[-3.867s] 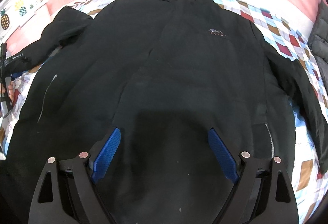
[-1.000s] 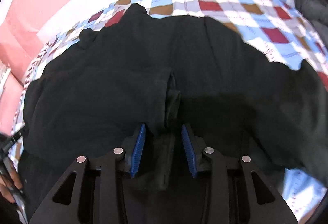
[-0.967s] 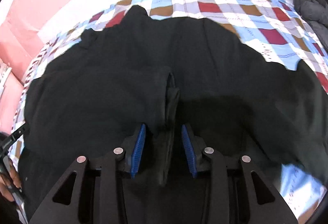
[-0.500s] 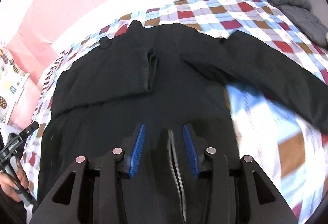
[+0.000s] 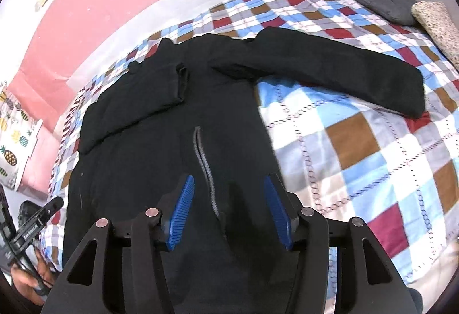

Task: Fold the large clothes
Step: 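Move the right tool toward the other sleeve of the jacket, then grasp the sleeve cuff with the right tool and lift it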

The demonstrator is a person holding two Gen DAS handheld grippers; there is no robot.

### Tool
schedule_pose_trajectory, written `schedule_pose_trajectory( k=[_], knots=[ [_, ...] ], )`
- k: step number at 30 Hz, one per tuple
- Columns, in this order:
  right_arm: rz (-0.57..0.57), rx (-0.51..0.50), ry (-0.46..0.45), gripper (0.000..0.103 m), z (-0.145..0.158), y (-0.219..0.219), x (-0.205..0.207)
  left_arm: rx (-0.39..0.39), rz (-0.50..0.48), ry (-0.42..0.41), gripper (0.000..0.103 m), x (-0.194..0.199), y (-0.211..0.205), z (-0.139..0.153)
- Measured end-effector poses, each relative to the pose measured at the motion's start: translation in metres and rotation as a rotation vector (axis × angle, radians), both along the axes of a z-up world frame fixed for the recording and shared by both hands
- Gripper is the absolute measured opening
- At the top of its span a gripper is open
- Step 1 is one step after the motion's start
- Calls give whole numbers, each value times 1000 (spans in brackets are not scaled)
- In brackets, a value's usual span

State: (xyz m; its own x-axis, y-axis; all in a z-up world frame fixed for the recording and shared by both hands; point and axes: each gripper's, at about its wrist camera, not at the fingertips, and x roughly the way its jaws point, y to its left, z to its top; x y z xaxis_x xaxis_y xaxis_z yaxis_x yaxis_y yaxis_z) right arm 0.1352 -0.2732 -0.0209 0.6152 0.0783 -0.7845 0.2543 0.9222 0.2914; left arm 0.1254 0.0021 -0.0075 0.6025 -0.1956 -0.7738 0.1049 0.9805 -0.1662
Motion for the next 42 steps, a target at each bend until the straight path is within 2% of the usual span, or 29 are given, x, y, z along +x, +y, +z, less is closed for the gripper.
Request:
schedule_pose_trajectory(
  k=[10, 16, 19, 28, 39, 41, 42],
  knots=[
    [-103, -34, 21, 53, -13, -38, -2, 34, -12, 15, 39, 6, -16, -3],
    [-217, -13, 46, 54, -34, -87, 7, 40, -12, 41, 39, 22, -17, -14],
    [-314, 58, 51, 66, -48, -123, 12, 50, -12, 55, 40, 30, -18, -20],
    [-483, 194, 64, 66, -86, -194, 26, 71, 2, 93, 40, 66, -18, -44],
    [-657, 341, -94, 68, -96, -250, 39, 84, 8, 131, 40, 85, -16, -69],
    [-683, 309, -79, 57, -91, -251, 42, 82, 7, 131, 40, 86, -16, -70],
    [-682, 293, -73, 42, -87, -251, 44, 80, 7, 129, 40, 86, -15, -69]
  ],
)
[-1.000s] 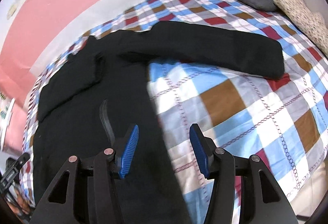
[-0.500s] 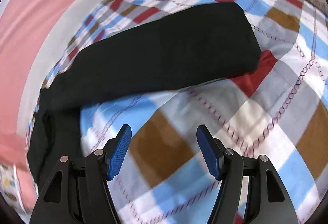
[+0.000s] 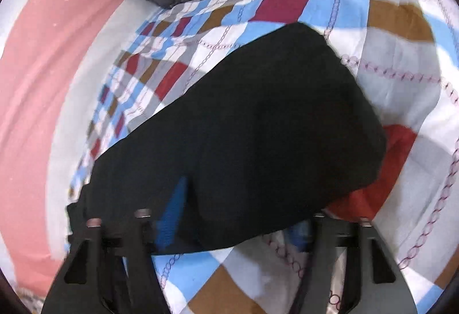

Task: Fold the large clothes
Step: 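Grasp the sleeve cuff with the right tool and lift it, then fold the held sleeve across the jacket back toward the first sleeve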

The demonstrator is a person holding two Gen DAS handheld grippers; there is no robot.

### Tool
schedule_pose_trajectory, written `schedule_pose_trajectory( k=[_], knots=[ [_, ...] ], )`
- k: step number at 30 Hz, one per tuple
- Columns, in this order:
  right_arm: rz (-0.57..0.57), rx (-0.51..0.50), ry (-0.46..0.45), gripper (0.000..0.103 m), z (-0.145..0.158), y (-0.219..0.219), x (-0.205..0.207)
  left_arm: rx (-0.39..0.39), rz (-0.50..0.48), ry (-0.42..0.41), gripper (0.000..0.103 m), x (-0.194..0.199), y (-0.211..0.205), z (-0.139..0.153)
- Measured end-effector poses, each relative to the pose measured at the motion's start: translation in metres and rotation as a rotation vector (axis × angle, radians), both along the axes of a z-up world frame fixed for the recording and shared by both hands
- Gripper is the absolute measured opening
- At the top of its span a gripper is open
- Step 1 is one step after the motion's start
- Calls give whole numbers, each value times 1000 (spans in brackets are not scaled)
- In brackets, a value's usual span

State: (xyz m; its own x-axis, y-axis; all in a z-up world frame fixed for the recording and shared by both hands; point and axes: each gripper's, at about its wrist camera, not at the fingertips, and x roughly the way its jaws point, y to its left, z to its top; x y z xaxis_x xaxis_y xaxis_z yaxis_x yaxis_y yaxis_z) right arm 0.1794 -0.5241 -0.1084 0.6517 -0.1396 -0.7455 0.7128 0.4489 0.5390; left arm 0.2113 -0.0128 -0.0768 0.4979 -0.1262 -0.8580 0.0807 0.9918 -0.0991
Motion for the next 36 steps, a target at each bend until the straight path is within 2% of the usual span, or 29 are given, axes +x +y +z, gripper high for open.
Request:
schedule_pose_trajectory(
  k=[1, 4, 10, 12, 17, 24, 29, 33, 36],
  knots=[
    [9, -6, 1, 30, 3, 0, 3, -3, 2, -1, 40, 0, 1, 0],
    [48, -50, -2, 17, 26, 3, 7, -8, 16, -5, 40, 1, 7, 2],
    [142, -195, -75, 14, 101, 28, 18, -33, 81, -16, 40, -1, 30, 6],
    [196, -256, -123, 14, 137, 47, 24, -51, 105, -19, 40, -3, 40, 7],
    [336, -357, -230, 14, 203, 101, 50, -81, 156, -29, 40, -7, 59, 10],
    [571, -422, -322, 14, 254, 200, 109, -105, 205, -43, 40, -11, 86, 9],
    [739, -438, -313, 14, 251, 280, 160, -109, 232, -49, 40, -13, 104, 4],
    [878, -424, -259, 14, 216, 349, 191, -127, 235, -50, 40, -14, 116, -2],
    [970, -411, -188, 14, 176, 391, 212, -132, 229, -61, 40, -16, 121, -3]
  ],
)
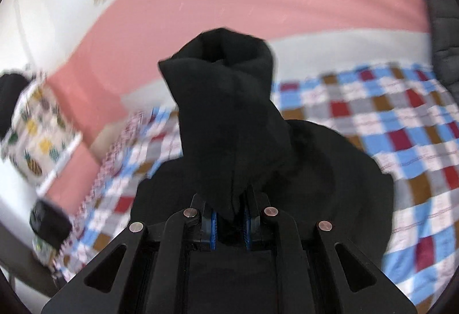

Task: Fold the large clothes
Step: 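Fold the held sleeve across the jacket back toward the first sleeve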

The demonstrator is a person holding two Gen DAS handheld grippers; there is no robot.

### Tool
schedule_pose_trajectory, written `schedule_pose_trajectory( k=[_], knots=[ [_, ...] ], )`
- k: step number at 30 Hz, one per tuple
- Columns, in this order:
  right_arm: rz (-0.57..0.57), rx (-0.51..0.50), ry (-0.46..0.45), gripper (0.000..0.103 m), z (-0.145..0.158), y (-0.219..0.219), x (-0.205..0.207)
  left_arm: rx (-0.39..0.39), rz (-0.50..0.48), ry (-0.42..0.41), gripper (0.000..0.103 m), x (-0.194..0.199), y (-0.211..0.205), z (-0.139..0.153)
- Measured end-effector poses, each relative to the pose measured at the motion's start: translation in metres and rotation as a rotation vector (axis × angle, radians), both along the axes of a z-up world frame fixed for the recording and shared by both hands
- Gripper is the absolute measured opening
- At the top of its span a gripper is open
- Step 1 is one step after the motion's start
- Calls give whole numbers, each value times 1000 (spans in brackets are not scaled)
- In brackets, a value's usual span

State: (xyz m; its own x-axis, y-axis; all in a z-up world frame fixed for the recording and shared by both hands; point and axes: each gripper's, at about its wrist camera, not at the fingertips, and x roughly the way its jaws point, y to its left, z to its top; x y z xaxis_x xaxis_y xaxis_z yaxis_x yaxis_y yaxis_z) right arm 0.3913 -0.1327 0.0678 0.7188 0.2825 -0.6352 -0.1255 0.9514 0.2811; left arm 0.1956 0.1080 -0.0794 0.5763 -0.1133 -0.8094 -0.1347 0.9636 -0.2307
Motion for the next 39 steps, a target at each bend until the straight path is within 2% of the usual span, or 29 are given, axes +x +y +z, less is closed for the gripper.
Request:
schedule_pose_trajectory(
  k=[2, 5, 7, 9, 12, 14, 15, 16, 19, 21, 26, 28, 31, 33, 34, 36, 38, 39],
  knots=[
    [34, -28, 43, 14, -22, 17, 9, -3, -2, -7, 40, -1, 2, 1],
    [83, -63, 138, 14, -70, 44, 22, -10, -6, -17, 40, -2, 4, 2],
    [97, -92, 187, 17, -94, 55, 28, -19, -8, -20, 40, -2, 5, 3],
    [102, -117, 229, 21, -115, 61, 34, -28, -6, -26, 40, -2, 7, 4],
    [112, -163, 256, 23, -127, 66, 33, -41, 0, -28, 40, 0, 9, 8],
    [137, -140, 234, 37, -120, 66, 26, -50, 3, -28, 40, 3, 10, 11],
    [175, -78, 228, 58, -114, 63, 20, -58, 1, -29, 40, 5, 9, 15],
    [205, -25, 224, 69, -108, 61, 16, -62, -2, -32, 40, 7, 9, 17],
    [236, 28, 153, 69, -86, 51, -7, -56, -26, -55, 44, 19, 1, 31],
    [208, 55, 96, 69, -69, 25, -22, -54, -52, -78, 50, 30, -7, 43],
    [-29, 27, 46, 67, -62, -65, -41, -19, -143, -141, 51, 70, -43, 69],
    [-158, 16, 77, 41, -73, -110, -45, -3, -184, -175, 51, 89, -62, 79],
    [-273, 37, 111, 32, -90, -149, -46, -8, -235, -222, 51, 119, -89, 86],
    [-290, 50, 150, 31, -107, -158, -37, -14, -245, -221, 51, 144, -104, 79],
    [-282, 42, 167, 30, -112, -159, -34, 8, -251, -212, 51, 154, -110, 73],
    [-227, -3, 215, 30, -132, -143, -21, 71, -235, -157, 34, 172, -117, 49],
    [-161, -69, 239, 31, -150, -125, -15, 94, -209, -61, 31, 182, -112, 14],
    [-148, -91, 238, 31, -156, -123, -15, 72, -200, -45, 31, 182, -106, 2]
  ],
)
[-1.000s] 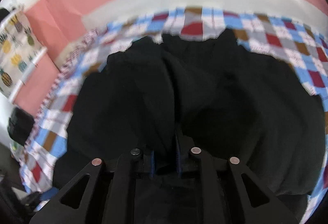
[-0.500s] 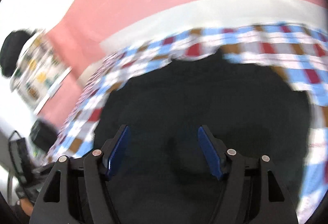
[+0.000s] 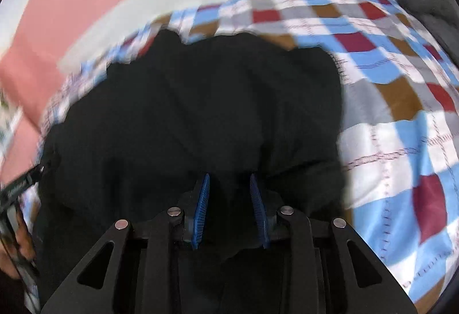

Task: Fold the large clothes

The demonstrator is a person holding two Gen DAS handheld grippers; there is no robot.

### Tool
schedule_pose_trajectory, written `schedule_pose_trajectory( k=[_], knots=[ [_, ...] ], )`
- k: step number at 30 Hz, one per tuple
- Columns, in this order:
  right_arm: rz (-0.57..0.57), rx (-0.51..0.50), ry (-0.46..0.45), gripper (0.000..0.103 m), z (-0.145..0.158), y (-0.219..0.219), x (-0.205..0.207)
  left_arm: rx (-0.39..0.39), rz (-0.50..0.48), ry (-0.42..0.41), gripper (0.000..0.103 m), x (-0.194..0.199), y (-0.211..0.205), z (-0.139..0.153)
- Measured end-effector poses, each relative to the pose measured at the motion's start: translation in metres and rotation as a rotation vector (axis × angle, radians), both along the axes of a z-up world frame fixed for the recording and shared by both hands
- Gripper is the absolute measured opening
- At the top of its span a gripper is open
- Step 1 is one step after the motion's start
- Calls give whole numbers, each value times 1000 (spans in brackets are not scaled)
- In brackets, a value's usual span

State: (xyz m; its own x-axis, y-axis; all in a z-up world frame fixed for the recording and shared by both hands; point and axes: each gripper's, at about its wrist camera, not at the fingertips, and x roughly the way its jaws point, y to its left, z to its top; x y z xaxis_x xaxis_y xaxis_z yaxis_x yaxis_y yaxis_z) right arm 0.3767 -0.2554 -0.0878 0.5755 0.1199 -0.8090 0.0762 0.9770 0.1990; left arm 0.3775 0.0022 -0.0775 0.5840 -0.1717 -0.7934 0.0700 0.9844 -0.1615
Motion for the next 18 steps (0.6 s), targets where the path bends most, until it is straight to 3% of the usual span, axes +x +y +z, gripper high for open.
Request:
schedule_pose_trajectory(
  k=[3, 6, 11, 15, 18],
  knots=[
    [32, -21, -6, 31, -4, 1, -1, 24, 25, -16, 31, -6, 8, -8],
    [34, 10, -38, 31, 13, -15, -5, 26, 25, -4, 30, -10, 12, -1],
    [-67, 12, -179, 31, 51, -52, 4, 39, 59, -133, 30, -20, 16, 48],
    [-97, -17, -106, 31, 34, -59, 45, 59, 37, -154, 30, 14, -1, 52],
    [-102, -19, -12, 31, 6, -59, 68, 74, 42, -42, 30, 45, -6, 15]
  ],
)
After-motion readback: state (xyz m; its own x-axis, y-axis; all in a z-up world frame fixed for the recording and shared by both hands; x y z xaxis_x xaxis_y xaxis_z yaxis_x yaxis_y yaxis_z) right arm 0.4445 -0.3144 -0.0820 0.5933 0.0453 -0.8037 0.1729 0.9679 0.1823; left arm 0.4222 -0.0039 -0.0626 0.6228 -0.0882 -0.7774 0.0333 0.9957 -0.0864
